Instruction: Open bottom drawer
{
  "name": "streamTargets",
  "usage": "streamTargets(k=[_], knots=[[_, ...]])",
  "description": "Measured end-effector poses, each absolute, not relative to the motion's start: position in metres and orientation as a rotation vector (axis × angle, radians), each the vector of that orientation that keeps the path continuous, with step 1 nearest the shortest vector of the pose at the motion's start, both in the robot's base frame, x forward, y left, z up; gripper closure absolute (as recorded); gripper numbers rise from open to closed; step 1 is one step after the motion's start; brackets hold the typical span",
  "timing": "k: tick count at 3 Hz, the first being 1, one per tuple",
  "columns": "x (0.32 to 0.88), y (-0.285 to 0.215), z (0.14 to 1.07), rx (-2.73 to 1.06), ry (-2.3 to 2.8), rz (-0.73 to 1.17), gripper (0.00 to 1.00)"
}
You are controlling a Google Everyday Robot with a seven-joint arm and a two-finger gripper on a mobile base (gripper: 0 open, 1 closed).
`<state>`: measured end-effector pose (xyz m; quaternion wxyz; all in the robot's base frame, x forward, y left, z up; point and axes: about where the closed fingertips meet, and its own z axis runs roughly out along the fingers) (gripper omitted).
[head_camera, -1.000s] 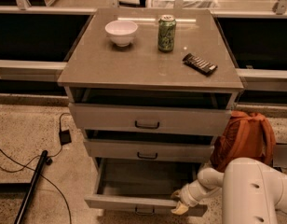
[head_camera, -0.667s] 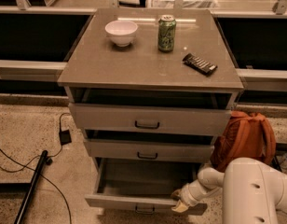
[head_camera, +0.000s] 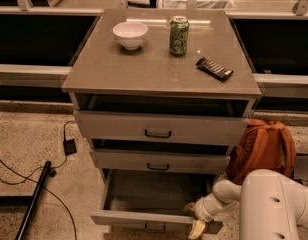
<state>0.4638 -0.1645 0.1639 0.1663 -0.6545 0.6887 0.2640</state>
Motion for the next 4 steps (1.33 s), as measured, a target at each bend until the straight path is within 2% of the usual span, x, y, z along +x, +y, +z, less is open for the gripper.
streamTargets(k=[1,4], knots=[[0.464,-0.164,0.164,-1.863,1.961,0.752,0.00],[0.464,-0.170,0.204,-1.883,1.926,0.659,0.00]])
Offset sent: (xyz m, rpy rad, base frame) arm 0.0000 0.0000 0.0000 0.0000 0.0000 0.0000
